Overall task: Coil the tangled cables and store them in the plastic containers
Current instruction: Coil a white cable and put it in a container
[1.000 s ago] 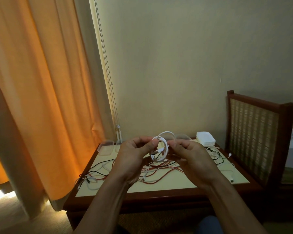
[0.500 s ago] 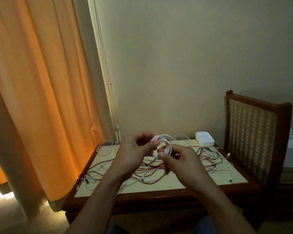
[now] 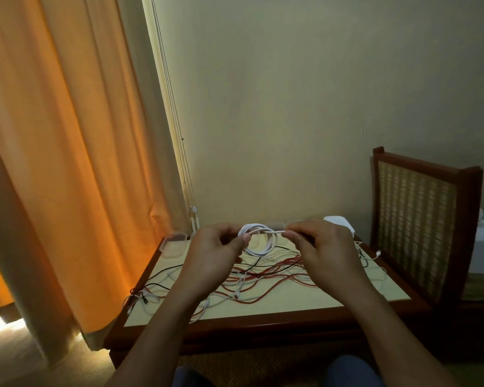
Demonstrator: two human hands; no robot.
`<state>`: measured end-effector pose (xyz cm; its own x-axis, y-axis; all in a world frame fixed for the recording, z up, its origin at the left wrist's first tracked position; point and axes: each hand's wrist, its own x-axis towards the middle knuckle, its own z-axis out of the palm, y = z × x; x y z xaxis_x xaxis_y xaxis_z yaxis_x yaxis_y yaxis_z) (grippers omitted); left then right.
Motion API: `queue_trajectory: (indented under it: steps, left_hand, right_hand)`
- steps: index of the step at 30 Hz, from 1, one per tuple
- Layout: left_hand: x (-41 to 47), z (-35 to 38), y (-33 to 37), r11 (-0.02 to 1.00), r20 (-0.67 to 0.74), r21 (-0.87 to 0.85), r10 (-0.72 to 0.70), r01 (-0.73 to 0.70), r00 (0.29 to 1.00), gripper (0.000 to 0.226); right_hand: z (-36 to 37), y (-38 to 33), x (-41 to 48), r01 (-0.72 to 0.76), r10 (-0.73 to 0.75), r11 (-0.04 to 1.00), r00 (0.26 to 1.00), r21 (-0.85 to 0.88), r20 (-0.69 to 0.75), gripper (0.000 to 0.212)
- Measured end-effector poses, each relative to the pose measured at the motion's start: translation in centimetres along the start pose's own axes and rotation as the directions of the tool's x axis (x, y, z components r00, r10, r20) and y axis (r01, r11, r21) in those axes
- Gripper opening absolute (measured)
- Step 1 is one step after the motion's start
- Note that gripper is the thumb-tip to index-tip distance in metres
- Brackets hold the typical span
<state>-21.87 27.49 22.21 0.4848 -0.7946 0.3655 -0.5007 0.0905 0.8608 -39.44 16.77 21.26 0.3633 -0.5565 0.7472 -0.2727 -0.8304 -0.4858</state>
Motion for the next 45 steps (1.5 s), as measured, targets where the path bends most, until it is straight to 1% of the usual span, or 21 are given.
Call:
queue_trajectory:
  steps: [2,4,5,7,9,11,13,15,16,18,20,22,24,28,32,34,37,39,41,43,45]
  left_hand:
    - [-0.3,0.5,0.0,0.990,-0.017,-0.131,-0.058,0.055,0.998,0.013]
    - [-0.5,0.8,0.1,0.957,0.014,-0.261,-0.124,0.123,0.992,0.013]
    - [-0.7,0.9,0.1,0.937,0.036,-0.314,-0.146,0.149,0.989,0.013]
    - [-1.0,1.1,0.1,0.902,0.080,-0.389,-0.167,0.185,0.983,0.014]
    - [-1.1,1.1,0.0,0.885,0.117,-0.419,-0.168,0.202,0.979,0.017]
    - [-1.1,1.3,0.0,0.872,0.145,-0.438,-0.169,0.217,0.975,0.019]
    - [-1.0,1.4,0.1,0.876,0.163,-0.431,-0.161,0.217,0.973,0.020]
    - [-1.0,1.4,0.3,0.900,0.178,-0.385,-0.145,0.205,0.973,0.019]
    - [-1.0,1.4,0.4,0.926,0.171,-0.328,-0.139,0.190,0.975,0.017]
    - [-0.7,1.3,0.3,0.989,0.114,-0.088,-0.107,0.117,0.988,0.011]
    - [-0.4,1.3,0.0,0.989,0.049,0.135,-0.060,0.053,0.997,0.012]
    - [-0.2,1.4,0.0,0.980,0.030,0.193,-0.044,0.037,0.999,0.014]
    - [-0.2,1.4,0.1,0.974,0.042,0.224,-0.024,0.014,0.999,0.014]
    - [-0.4,1.0,-0.1,0.956,0.059,0.282,0.064,-0.078,0.996,0.015]
    - [-0.5,0.7,0.0,0.973,0.071,0.208,0.089,-0.102,0.993,0.010]
    - [-0.5,0.5,0.3,0.990,0.045,0.122,0.058,-0.064,0.997,0.013]
    - [-0.6,0.2,0.6,0.998,0.018,-0.042,-0.046,0.047,0.999,0.021]
    - [-0.7,0.1,0.6,0.983,0.031,-0.140,-0.118,0.121,0.993,0.026]
    - [-0.6,0.2,0.7,0.963,0.052,-0.212,-0.159,0.167,0.986,0.026]
    - [-0.6,0.3,0.8,0.941,0.082,-0.267,-0.195,0.210,0.977,0.024]
    - [-0.5,0.2,0.7,0.913,0.138,-0.313,-0.228,0.260,0.964,0.023]
  right_hand:
    - [0.6,0.1,-0.3,-0.025,0.026,0.999,0.998,0.024,-0.053,0.010]
    - [1.0,0.4,-0.6,-0.087,0.091,0.994,0.994,0.061,-0.063,0.011]
    - [1.1,0.6,-0.8,-0.128,0.131,0.989,0.991,0.075,-0.033,0.012]
    - [1.1,1.1,-1.2,-0.192,0.187,0.979,0.979,0.066,0.083,0.015]
    - [1.0,1.3,-1.4,-0.207,0.190,0.976,0.962,0.072,0.195,0.021]
    - [0.8,1.1,-1.3,-0.231,0.186,0.961,0.946,0.150,0.265,0.028]
    - [0.8,1.0,-1.1,-0.264,0.188,0.934,0.936,0.241,0.297,0.029]
    - [0.8,1.0,-0.9,-0.265,0.188,0.933,0.935,0.242,0.300,0.027]
    - [0.9,1.2,-0.8,-0.257,0.188,0.938,0.940,0.231,0.286,0.026]
    - [0.8,1.4,-0.7,-0.225,0.179,0.956,0.956,0.190,0.231,0.022]
    - [0.6,1.2,-0.7,-0.176,0.155,0.977,0.974,0.123,0.166,0.020]
    - [0.4,1.0,-0.6,-0.138,0.129,0.987,0.986,0.086,0.109,0.022]
    - [0.2,0.9,-0.5,-0.119,0.112,0.990,0.989,0.078,0.096,0.022]
    - [0.2,1.1,-0.4,-0.150,0.120,0.983,0.960,0.102,0.252,0.024]
    - [-0.1,0.9,-0.4,-0.160,0.118,0.982,0.933,0.098,0.339,0.025]
    - [-0.3,1.0,-0.4,-0.141,0.109,0.988,0.932,0.067,0.346,0.025]
    - [-0.4,1.3,-0.3,-0.032,0.032,0.999,0.947,-0.005,0.319,0.017]
    - [-0.2,1.6,-0.5,0.084,-0.061,0.993,0.961,-0.077,0.270,0.014]
    - [0.2,2.1,-0.4,0.195,-0.161,0.961,0.971,-0.197,0.176,0.014]
    - [0.3,2.1,-0.3,0.238,-0.219,0.931,0.971,-0.277,0.100,0.017]
    - [0.3,2.0,-0.2,0.237,-0.231,0.940,0.971,-0.244,0.055,0.021]
